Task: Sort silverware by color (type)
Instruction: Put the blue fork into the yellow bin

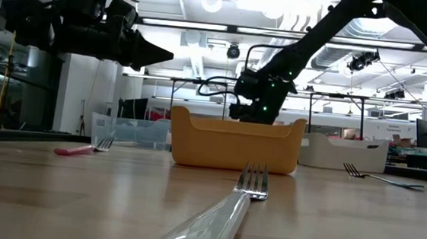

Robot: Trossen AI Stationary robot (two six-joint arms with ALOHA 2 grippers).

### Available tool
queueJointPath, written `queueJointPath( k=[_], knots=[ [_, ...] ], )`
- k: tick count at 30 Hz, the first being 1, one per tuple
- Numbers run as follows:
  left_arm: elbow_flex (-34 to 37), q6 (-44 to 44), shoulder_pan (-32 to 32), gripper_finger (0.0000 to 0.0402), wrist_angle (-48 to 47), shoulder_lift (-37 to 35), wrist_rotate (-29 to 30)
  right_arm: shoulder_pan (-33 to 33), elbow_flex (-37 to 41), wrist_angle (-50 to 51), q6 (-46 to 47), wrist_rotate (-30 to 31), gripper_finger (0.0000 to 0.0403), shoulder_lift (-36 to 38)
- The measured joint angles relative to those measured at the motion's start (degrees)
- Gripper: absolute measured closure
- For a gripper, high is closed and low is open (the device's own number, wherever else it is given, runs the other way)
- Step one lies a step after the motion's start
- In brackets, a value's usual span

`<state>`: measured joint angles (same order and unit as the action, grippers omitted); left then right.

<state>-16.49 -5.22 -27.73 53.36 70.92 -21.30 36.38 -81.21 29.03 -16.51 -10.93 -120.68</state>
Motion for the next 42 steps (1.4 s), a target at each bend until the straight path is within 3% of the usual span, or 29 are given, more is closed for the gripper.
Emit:
queueJointPath(
  k=[4, 10, 17, 23, 33, 42],
  knots=[
    [0.0, 0.01, 0.0, 0.0401, 0.0, -0.01, 0.0, 0.77, 0.0, 0.03, -0.02, -0.64, 0.0388, 0.09],
    [0.0, 0.01, 0.0, 0.0401, -0.04, 0.0, 0.0, 0.99, 0.23, 1.02, -0.02, 0.67, 0.0367, 1.15],
    [0.0, -0.02, 0.0, 0.0401, -0.24, 0.01, 0.0, 1.02, 0.28, 2.14, 0.48, 1.52, 0.0387, 5.22],
    [0.0, -0.64, 0.0, 0.0401, -0.76, 0.0, 0.02, -1.11, 0.28, 6.41, 3.03, 1.5, 0.0378, 11.94],
    [0.0, -0.43, 0.0, 0.0401, -0.79, -0.01, 0.02, -16.25, 0.5, 15.54, 12.97, 4.37, 0.0379, 21.52],
    [0.0, 0.66, 0.0, 0.0401, -1.9, -0.01, 0.04, -29.98, 0.55, 15.84, 26.31, 6.03, 0.0379, 20.56]
  ],
)
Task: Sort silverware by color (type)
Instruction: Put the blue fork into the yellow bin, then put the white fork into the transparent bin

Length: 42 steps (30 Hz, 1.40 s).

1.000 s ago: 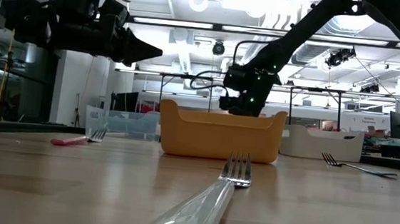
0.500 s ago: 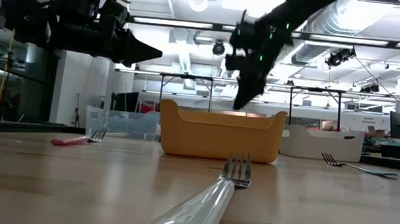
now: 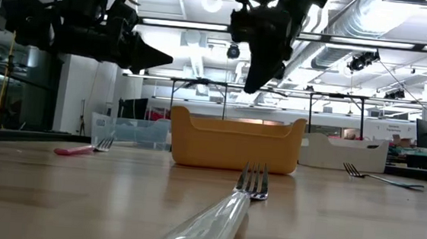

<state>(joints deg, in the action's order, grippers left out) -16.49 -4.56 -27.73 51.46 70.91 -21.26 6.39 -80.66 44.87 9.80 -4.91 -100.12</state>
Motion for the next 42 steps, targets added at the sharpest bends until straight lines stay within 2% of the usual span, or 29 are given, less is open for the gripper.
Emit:
queueJointPath(
  k=[6, 20, 23, 28, 31, 35, 42],
  knots=[
    [0.0, 0.0, 0.02, 0.0401, -0.76, 0.01, 0.0, -1.44, 0.0, 0.26, 3.7, 1.88, 0.0379, -3.49],
    [0.0, -0.02, 0.02, 0.0401, -1.14, 0.0, -0.02, 0.26, 0.0, -0.53, 1.78, 1.93, 0.0376, -11.12],
    [0.0, 0.42, 0.02, 0.0401, -1.14, 0.0, 0.0, -0.14, 0.0, -0.54, 1.36, 1.96, 0.0353, -11.19],
    [0.0, 0.44, 0.02, 0.0401, -1.16, 0.01, -0.01, -1.68, 0.0, 1.27, 1.95, 3.04, 0.0294, -8.98],
    [0.0, 0.44, 0.02, 0.0401, -1.43, 0.01, -0.02, -3.78, 0.0, 3.86, 3.68, 6.84, 0.0271, -6.47],
    [0.0, -0.03, 0.02, 0.0401, -2.97, 0.0, -0.01, -8.73, -0.07, 9.81, 9.12, 11.39, 0.0267, -2.06],
    [0.0, -0.12, 0.04, 0.0401, -4.33, 0.0, -0.02, -21.82, -0.07, 22.85, 25.64, 12.78, 0.0278, 0.82]
  ],
)
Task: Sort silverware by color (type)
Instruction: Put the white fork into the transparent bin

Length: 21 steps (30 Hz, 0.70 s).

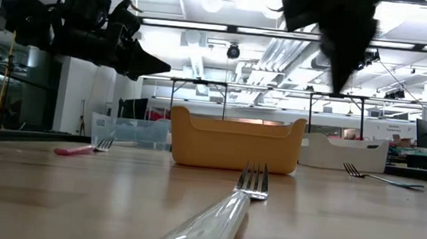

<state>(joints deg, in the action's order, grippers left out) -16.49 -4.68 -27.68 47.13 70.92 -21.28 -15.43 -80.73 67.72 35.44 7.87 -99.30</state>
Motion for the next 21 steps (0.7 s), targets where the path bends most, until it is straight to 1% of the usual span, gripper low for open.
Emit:
queueJointPath(
  k=[3, 6, 8, 10, 12, 15, 18, 21],
  knots=[
    [0.0, -0.03, 0.0, 0.0401, 0.01, 0.0, 0.01, -5.74, 0.02, 1.75, 6.36, -1.44, 0.0296, -0.31],
    [0.0, 0.1, 0.0, 0.0401, -0.7, 0.0, 0.02, -10.98, 1.32, 1.25, 12.55, -2.01, 0.0314, -0.31],
    [0.02, 0.12, 0.05, 0.0401, -1.32, 0.0, 0.01, -14.04, 4.24, 0.9, 16.87, -2.16, 0.0322, -0.29],
    [0.02, 0.13, 0.4, 0.0401, -1.66, 0.0, 0.04, -16.68, 9.01, -1.09, 21.36, -3.74, 0.0326, -0.29],
    [0.02, 0.12, 1.09, 0.0401, -1.88, 0.01, 0.07, -19.0, 13.39, -5.57, 25.37, -6.38, 0.0327, -0.34],
    [0.02, 0.05, 2.12, 0.0401, -1.44, 0.0, 0.06, -22.34, 17.35, -10.12, 30.68, -6.89, 0.0325, -0.08],
    [0.02, 0.01, 3.03, 0.0401, -0.85, 0.0, 0.13, -24.86, 18.64, -10.68, 34.85, -6.82, 0.0314, 0.07],
    [0.02, 0.01, 4.09, 0.0401, -0.95, 0.0, 1.32, -26.17, 19.73, -10.57, 36.82, -5.27, 0.0295, 0.08]
  ],
)
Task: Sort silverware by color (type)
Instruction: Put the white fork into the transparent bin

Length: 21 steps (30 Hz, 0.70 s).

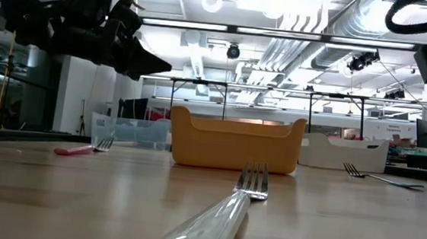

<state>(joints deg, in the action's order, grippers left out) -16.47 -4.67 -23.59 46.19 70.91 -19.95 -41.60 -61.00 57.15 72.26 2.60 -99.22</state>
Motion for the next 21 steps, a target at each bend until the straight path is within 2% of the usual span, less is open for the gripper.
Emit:
queueJointPath(
  k=[4, 9, 14, 21],
  knots=[
    [0.0, 0.04, 1.55, 0.0401, -0.1, 0.02, 2.27, -0.23, 2.66, -2.72, 1.38, 0.29, 0.0272, 0.03],
    [0.0, -0.06, 3.23, 0.0401, -0.82, 0.0, 2.81, -0.2, 5.03, -6.43, 1.97, -0.51, 0.0271, 0.35],
    [0.0, -0.92, 4.19, 0.0401, -2.46, 0.0, 6.13, -0.24, 3.94, -5.25, 1.82, 0.35, 0.028, 0.11],
    [0.0, -1.03, 4.21, 0.0401, -3.97, 0.02, 7.52, -0.18, 2.53, -2.44, 1.23, 0.81, 0.0281, -0.07]
  ],
)
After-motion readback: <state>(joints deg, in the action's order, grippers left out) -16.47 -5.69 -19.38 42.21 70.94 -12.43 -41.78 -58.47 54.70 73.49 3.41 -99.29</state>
